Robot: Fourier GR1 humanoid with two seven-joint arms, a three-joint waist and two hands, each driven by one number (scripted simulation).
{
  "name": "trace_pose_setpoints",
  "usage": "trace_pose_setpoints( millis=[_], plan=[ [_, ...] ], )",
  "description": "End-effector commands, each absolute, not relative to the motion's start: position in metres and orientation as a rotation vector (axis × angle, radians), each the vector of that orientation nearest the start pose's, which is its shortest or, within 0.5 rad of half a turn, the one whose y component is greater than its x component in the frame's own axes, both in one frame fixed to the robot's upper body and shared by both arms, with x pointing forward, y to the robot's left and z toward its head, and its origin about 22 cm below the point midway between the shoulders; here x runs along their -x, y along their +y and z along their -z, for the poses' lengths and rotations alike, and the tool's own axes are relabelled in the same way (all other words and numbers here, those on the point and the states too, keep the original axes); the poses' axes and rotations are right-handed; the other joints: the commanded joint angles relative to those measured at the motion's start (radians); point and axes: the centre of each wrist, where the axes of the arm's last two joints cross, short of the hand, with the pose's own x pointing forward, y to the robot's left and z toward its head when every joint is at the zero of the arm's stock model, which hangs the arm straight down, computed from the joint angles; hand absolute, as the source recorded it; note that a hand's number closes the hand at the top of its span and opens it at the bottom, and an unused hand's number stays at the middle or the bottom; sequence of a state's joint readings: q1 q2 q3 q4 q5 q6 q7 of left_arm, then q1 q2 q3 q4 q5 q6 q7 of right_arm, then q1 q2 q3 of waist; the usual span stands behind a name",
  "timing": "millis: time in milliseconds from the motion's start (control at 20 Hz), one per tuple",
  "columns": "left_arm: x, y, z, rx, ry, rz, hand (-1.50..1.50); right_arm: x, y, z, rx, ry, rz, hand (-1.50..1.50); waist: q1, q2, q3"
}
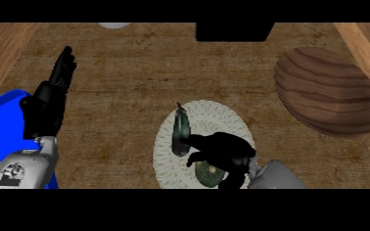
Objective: Pick the squash from the placemat and place it in the bowl
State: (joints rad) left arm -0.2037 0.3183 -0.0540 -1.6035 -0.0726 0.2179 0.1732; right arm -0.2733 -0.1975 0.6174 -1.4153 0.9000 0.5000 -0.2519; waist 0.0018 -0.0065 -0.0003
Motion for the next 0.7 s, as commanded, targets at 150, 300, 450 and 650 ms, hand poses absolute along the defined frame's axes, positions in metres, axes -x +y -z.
trace_pose_setpoints(
  millis=[150,300,450,650],
  plan=[
    [-0.299,0.271,-0.06,-0.396,-1.65,0.172,0.0,-0.256,-0.099,0.037,-0.059,-1.456,-1.926,1.5,0.0,0.009,0.0],
    [-0.283,0.268,-0.07,-0.399,-1.658,0.173,0.0,-0.248,-0.102,0.028,-0.071,-1.465,-1.889,1.5,0.0,0.006,0.0],
    [-0.277,0.259,-0.075,-0.389,-1.638,0.162,0.0,-0.26,-0.123,0.025,-0.106,-1.498,-1.861,1.5,0.001,0.006,0.001],
    [-0.294,0.276,-0.093,-0.395,-1.647,0.158,0.0,-0.275,-0.1,0.013,0.025,-1.478,-1.742,1.5,0.003,0.008,0.001]
  ],
)
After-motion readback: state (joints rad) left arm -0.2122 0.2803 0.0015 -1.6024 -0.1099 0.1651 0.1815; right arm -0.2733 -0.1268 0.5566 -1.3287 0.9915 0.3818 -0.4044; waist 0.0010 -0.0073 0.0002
